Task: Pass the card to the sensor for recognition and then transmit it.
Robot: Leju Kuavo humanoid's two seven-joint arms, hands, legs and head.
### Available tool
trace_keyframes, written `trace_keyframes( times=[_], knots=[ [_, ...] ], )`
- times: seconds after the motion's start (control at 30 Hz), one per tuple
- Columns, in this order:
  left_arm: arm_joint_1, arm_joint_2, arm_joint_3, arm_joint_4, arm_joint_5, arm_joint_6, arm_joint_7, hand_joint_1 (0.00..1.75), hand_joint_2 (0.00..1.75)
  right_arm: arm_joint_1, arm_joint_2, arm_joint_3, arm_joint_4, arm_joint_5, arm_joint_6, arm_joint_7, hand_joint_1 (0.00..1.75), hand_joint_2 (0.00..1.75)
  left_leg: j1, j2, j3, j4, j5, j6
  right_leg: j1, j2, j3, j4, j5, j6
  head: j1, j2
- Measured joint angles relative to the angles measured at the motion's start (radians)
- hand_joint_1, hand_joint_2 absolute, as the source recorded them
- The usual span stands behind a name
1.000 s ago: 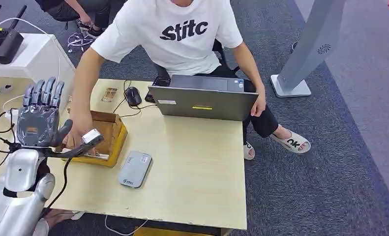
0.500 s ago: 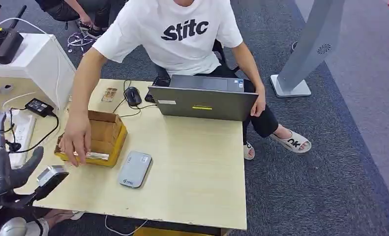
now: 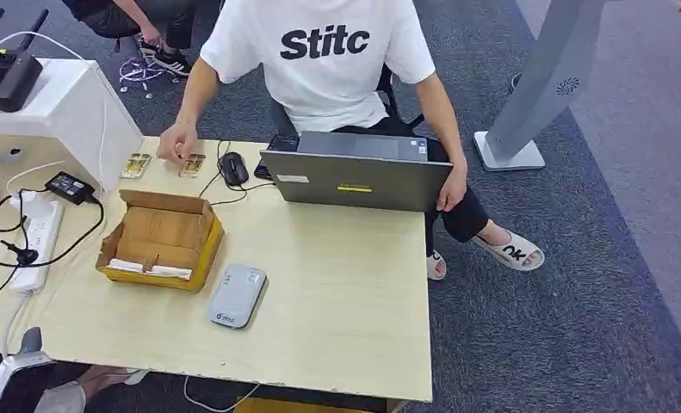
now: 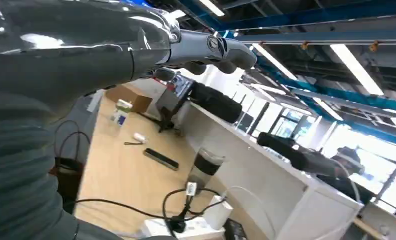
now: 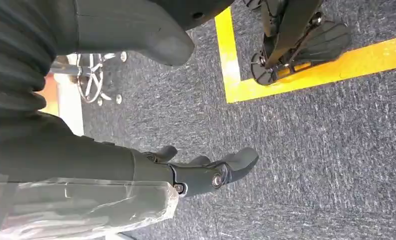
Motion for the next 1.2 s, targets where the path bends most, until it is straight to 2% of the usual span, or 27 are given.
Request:
trace_keyframes(
  times=[0.1,0.2,0.3,0.43,0.57,0.77,0.97,1.2],
  knots=[
    [-0.001,-0.044,0.042,0.011,-0.027,-0.017,-0.019,0.0,1.75,-0.001,0.0,-0.001,0.0,0.014,-0.002,-0.002,0.0,1.75,0.0,-0.001,0.0,0.0,0.0,0.0,0.0,0.0,0.0,0.0,0.0,0.0,0.0,0.0],
    [-0.005,-0.062,0.062,0.015,-0.034,-0.03,-0.033,0.0,1.75,-0.001,0.0,-0.001,0.0,0.023,-0.001,-0.012,0.0,1.75,0.0,-0.001,0.0,0.0,0.0,0.0,0.0,0.0,0.0,0.0,0.0,0.0,0.0,0.0],
    [-0.012,-0.064,0.067,0.013,-0.042,-0.048,-0.034,0.0,1.75,-0.001,0.0,-0.001,0.0,0.035,0.002,-0.015,0.0,1.75,0.0,-0.001,0.0,0.0,0.0,0.0,0.0,-0.001,0.0,0.0,0.0,0.0,-0.001,0.0],
    [-0.02,-0.04,0.067,-0.008,-0.062,-0.078,0.008,0.0,1.75,-0.001,0.0,-0.001,0.0,0.049,0.014,-0.006,0.0,1.75,0.0,-0.001,0.0,0.0,0.0,0.0,0.0,-0.001,0.0,0.0,0.0,0.0,0.0,0.0],
    [-0.034,0.044,0.066,-0.023,-0.069,-0.137,0.082,0.0,1.75,-0.001,0.0,-0.001,0.0,0.066,0.025,0.009,0.0,1.75,0.001,-0.001,0.0,0.0,0.0,0.0,0.001,-0.001,0.0,0.0,0.0,0.0,0.0,0.0],
    [-0.07,0.185,0.04,-0.023,-0.092,-0.202,0.129,0.0,1.75,-0.001,0.0,-0.001,0.0,0.077,0.033,0.01,0.0,1.75,0.001,-0.001,0.001,0.0,0.0,0.0,0.001,-0.001,-0.001,0.0,0.0,0.0,-0.001,0.0],
    [-0.116,0.319,-0.045,-0.008,-0.12,-0.284,0.179,0.0,1.75,-0.003,0.0,-0.001,-0.001,0.094,0.049,0.018,0.0,1.75,0.001,0.0,0.001,0.0,0.001,0.0,0.001,0.0,0.0,0.0,0.0,0.0,0.0,0.0],
    [-0.181,0.421,-0.167,0.053,-0.146,-0.314,0.207,0.0,1.75,-0.008,0.0,0.012,-0.002,0.133,0.049,0.042,0.0,1.75,0.001,-0.001,0.001,0.0,0.001,0.0,0.001,0.0,0.0,0.0,0.0,0.0,0.0,0.0]
  ],
)
